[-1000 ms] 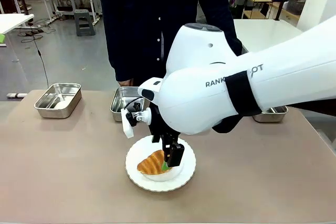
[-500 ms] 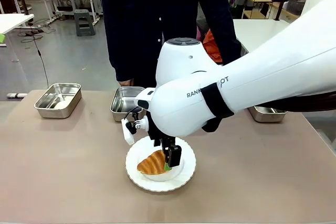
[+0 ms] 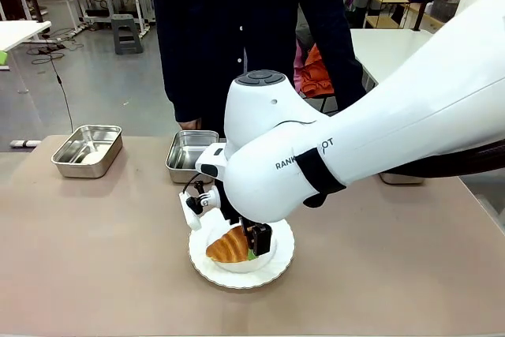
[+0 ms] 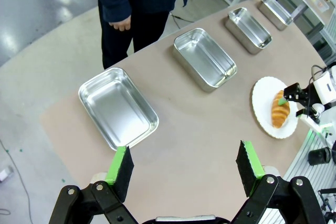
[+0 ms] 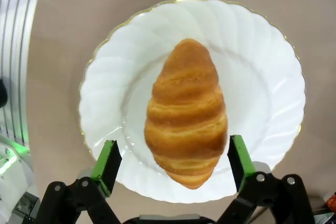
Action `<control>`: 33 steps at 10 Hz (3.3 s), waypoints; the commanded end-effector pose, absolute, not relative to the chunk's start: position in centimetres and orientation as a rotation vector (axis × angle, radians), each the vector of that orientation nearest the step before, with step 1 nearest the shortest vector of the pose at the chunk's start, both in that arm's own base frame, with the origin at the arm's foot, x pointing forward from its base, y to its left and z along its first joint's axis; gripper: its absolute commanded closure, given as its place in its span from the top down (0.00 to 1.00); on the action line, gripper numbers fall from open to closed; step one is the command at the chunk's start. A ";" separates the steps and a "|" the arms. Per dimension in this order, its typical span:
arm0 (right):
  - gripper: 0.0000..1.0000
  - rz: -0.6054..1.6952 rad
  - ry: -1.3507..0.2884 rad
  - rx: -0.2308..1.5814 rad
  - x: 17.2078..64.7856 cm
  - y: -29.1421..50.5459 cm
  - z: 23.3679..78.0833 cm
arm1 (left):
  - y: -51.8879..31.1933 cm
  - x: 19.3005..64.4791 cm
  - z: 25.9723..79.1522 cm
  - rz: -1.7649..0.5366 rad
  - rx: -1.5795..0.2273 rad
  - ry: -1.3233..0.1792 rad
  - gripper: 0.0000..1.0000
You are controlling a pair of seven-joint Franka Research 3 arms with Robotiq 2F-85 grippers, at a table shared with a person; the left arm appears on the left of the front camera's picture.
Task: Place the bread in the container.
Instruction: Place the Butter Roll into the Airtight Container indicated by the human.
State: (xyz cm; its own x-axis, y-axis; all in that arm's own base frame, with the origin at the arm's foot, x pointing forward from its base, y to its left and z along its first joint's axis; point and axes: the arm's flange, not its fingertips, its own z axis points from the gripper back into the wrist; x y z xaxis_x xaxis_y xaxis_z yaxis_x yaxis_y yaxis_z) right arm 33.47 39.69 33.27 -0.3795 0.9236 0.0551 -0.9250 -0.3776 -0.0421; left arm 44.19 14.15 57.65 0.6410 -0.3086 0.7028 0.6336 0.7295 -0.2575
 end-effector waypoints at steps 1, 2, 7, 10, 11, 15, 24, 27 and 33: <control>1.00 1.941 -0.109 -0.037 33.7 40.3 32.4 | 14.3 44.1 57.7 -0.573 -0.529 -0.692 1.00; 1.00 1.943 -0.110 -0.039 33.9 40.5 32.1 | 14.3 44.1 57.7 -0.573 -0.529 -0.692 1.00; 1.00 1.962 -0.070 -0.058 34.2 41.3 30.1 | 14.3 44.1 57.7 -0.573 -0.529 -0.692 1.00; 1.00 1.970 -0.074 -0.050 34.3 41.5 29.5 | 14.3 44.1 57.7 -0.573 -0.529 -0.692 1.00; 0.80 1.962 -0.081 -0.050 34.3 41.3 29.5 | 14.3 44.1 57.7 -0.573 -0.529 -0.692 1.00; 0.40 1.961 -0.086 -0.030 34.4 41.2 30.1 | 14.3 44.1 57.7 -0.573 -0.529 -0.692 1.00; 0.41 1.783 -0.081 -0.066 37.0 37.7 38.9 | 14.3 44.1 57.7 -0.573 -0.529 -0.692 1.00; 0.41 1.527 -0.113 -0.138 42.6 31.1 45.9 | 14.3 44.1 57.7 -0.573 -0.529 -0.692 1.00; 0.41 0.484 0.006 -0.186 51.2 17.5 50.4 | 14.3 44.1 57.7 -0.573 -0.529 -0.692 1.00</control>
State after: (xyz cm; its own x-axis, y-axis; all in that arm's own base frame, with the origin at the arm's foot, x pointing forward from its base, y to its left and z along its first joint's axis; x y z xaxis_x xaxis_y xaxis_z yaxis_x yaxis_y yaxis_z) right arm 50.45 15.90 50.18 0.7615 0.6482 -0.0024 -0.6390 0.7501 -0.1705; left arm 44.15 14.25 57.64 0.6420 -0.3072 0.7025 0.6320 0.7307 -0.2581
